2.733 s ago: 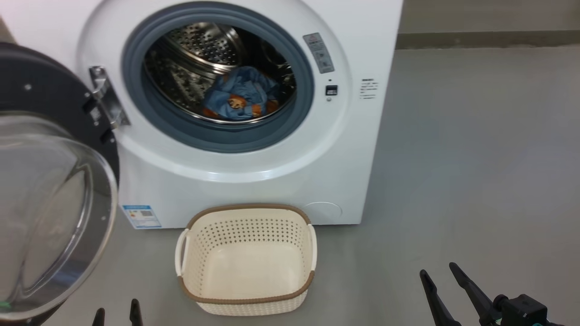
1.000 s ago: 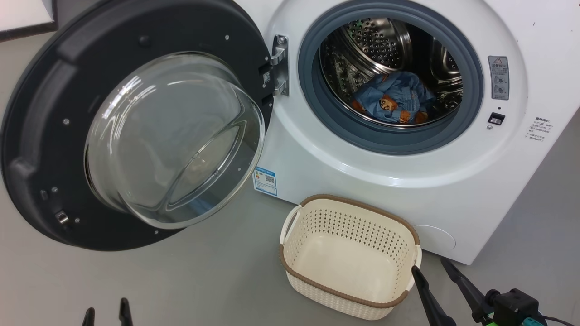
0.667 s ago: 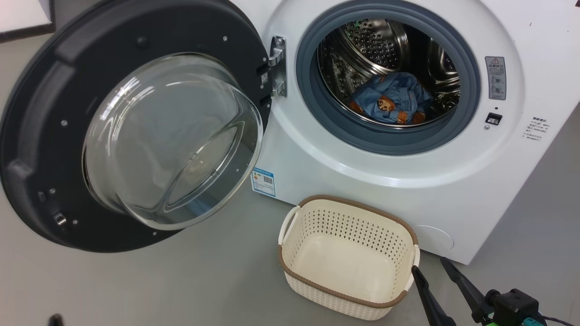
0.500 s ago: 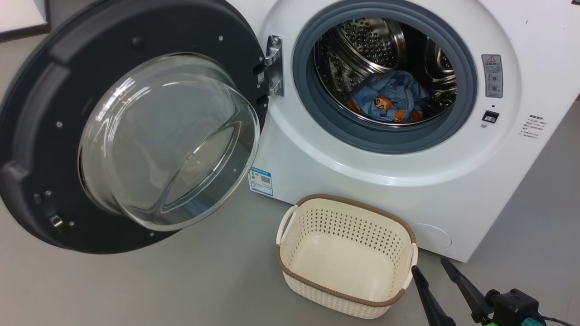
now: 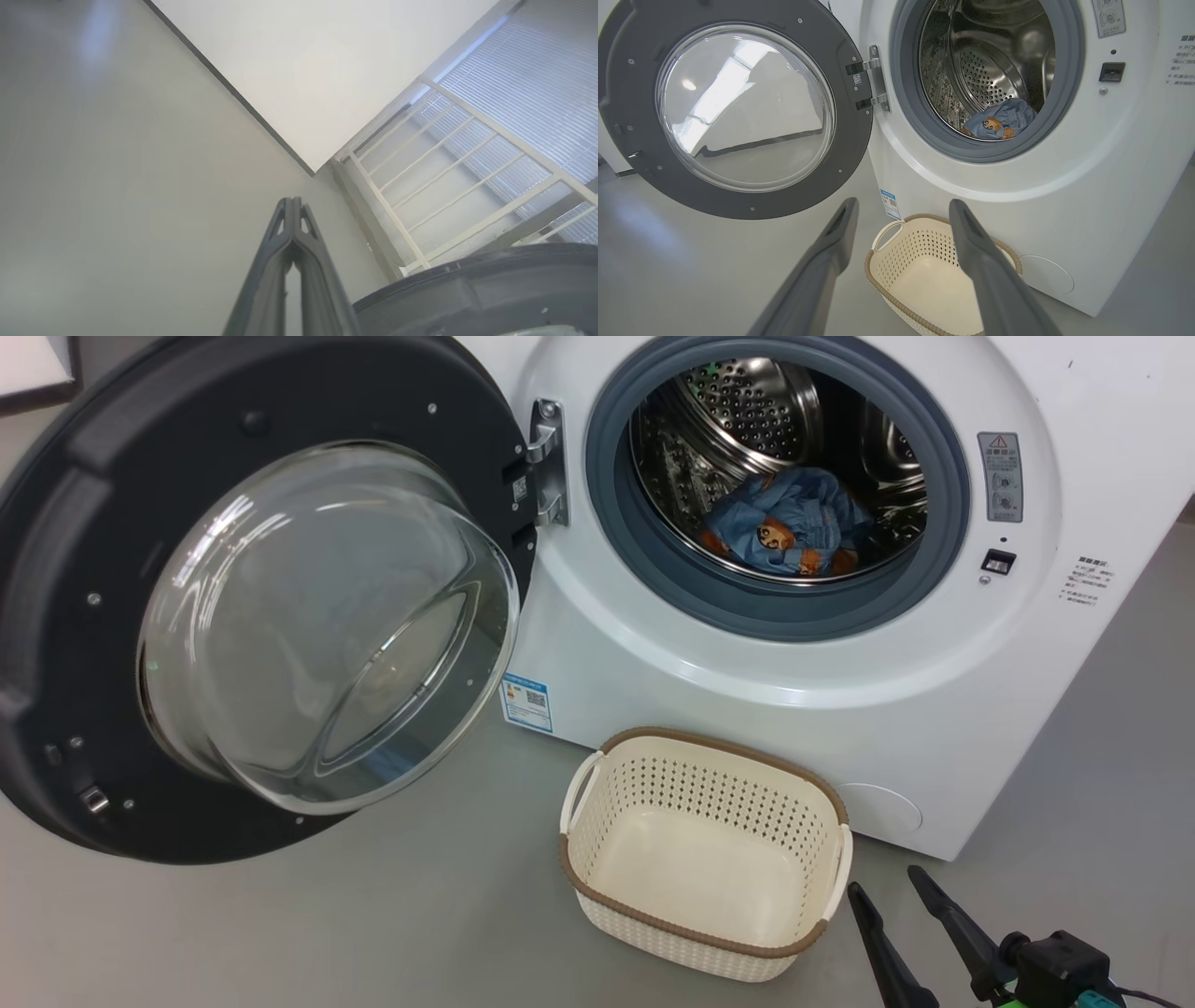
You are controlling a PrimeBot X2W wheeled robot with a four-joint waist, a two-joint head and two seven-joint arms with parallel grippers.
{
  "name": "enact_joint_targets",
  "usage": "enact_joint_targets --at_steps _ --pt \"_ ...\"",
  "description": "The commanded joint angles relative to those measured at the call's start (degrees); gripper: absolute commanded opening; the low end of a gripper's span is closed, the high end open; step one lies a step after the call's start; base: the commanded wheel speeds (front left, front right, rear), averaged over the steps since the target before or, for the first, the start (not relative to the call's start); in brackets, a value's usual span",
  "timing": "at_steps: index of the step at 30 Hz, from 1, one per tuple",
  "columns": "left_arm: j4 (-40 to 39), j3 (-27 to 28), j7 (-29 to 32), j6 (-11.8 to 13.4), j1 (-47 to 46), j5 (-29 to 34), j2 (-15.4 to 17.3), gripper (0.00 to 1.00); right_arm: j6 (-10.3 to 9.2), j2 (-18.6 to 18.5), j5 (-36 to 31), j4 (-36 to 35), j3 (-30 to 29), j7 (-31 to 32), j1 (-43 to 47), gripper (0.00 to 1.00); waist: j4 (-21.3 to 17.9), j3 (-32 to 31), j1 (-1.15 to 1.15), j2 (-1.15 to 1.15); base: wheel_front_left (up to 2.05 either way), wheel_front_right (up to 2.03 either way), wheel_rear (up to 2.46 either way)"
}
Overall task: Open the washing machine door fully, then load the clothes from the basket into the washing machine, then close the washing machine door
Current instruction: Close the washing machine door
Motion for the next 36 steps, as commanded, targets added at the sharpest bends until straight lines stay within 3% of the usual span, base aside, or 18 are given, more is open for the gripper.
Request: enact_joint_targets --at_steps 1,7,12,17,22,27,36 --pt "0.0 2.3 1.4 0.3 -3.6 -1.6 4.2 0.00 0.09 -0.7 -0.5 -1.4 1.1 -0.3 -1.9 1.00 -0.3 0.2 0.00 0.00 0.00 0.00 0.00" --pt "9.0 5.9 6.8 2.8 -12.2 -7.4 12.8 0.00 0.09 -0.9 -0.3 -1.3 1.4 -0.3 -2.5 1.00 -1.5 0.9 0.00 0.00 0.00 0.00 0.00" --pt "16.0 8.2 9.7 4.9 -18.6 -11.4 17.1 0.00 0.09 -1.3 -0.2 -1.1 1.9 -0.3 -3.1 1.00 -3.0 1.4 0.00 0.00 0.00 0.00 0.00" --pt "20.3 8.1 11.6 4.9 -23.6 -13.4 20.1 0.00 0.09 -2.0 -0.1 -0.8 2.6 -0.3 -3.7 1.00 -4.6 1.6 0.00 0.00 0.00 0.00 0.00" --pt "23.0 6.6 14.5 3.9 -28.5 -15.1 21.4 0.00 0.09 -3.3 0.1 -0.5 3.5 -0.3 -4.3 1.00 -6.7 2.1 0.00 0.00 0.00 0.00 0.00" --pt "24.3 5.7 17.2 3.3 -31.3 -16.7 20.8 0.00 0.09 -4.4 0.3 -0.3 4.1 -0.3 -4.7 1.00 -8.4 2.9 0.00 0.00 0.00 0.00 0.00" --pt "26.0 5.4 18.9 4.3 -32.5 -17.8 19.5 0.00 0.09 -5.7 0.6 -0.1 4.9 -0.3 -5.3 1.00 -10.8 3.6 0.00 0.00 0.00 0.00 0.00"
